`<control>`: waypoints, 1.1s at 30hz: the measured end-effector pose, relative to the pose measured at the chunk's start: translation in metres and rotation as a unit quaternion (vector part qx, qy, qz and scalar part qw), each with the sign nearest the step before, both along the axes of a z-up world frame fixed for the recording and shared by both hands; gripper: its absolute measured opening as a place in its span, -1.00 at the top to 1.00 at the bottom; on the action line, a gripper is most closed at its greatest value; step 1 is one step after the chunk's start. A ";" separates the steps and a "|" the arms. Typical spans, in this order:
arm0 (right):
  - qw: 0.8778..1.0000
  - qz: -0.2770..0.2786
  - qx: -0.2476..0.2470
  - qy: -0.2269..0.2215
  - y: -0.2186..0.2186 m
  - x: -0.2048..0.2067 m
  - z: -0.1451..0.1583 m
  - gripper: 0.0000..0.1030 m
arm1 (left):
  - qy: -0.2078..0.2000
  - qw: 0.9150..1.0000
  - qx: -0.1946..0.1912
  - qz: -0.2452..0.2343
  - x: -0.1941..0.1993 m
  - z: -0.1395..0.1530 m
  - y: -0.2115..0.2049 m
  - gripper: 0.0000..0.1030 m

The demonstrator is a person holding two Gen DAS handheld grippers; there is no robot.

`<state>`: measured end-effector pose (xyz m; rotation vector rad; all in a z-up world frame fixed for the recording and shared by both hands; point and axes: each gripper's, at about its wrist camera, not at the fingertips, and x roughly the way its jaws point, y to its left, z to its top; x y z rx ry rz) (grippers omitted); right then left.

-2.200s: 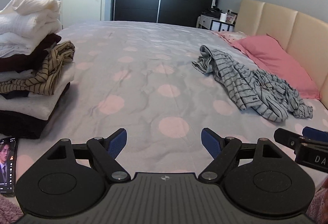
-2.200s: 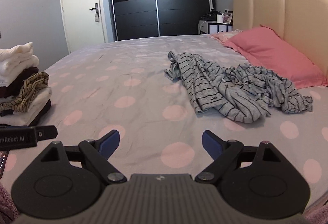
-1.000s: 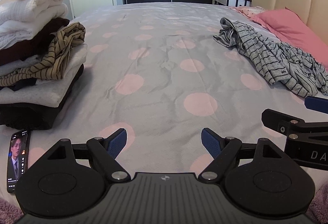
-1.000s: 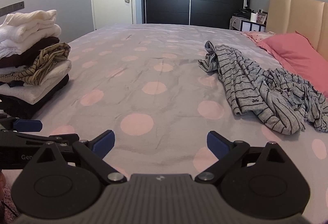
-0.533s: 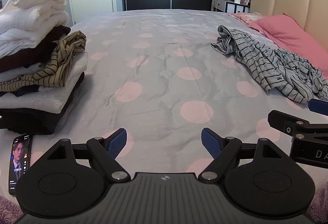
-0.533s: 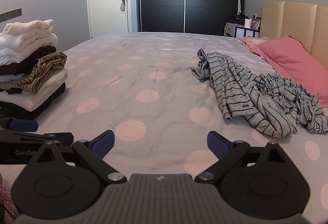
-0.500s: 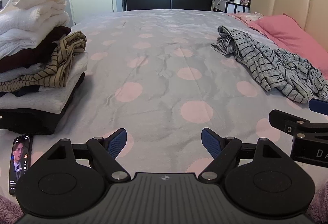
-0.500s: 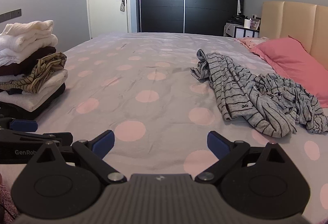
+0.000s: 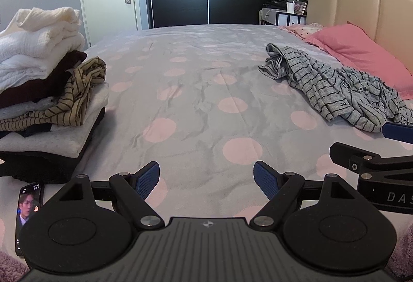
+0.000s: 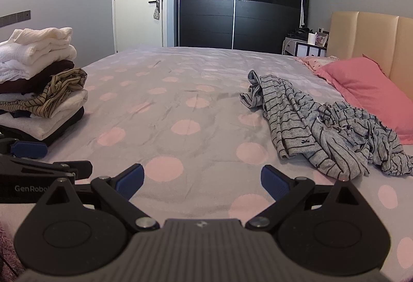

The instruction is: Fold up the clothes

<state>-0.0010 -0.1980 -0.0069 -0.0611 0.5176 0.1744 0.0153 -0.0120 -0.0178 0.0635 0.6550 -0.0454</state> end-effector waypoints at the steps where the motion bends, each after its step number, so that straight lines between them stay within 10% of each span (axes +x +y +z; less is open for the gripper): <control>1: 1.000 -0.001 0.000 0.000 0.000 0.000 0.000 -0.91 | -0.002 1.000 0.000 0.000 0.000 0.001 0.000 -0.55; 33: 0.999 0.012 0.003 -0.039 0.004 -0.012 0.011 -0.91 | -0.053 0.999 -0.002 0.003 -0.012 0.014 -0.009 -0.55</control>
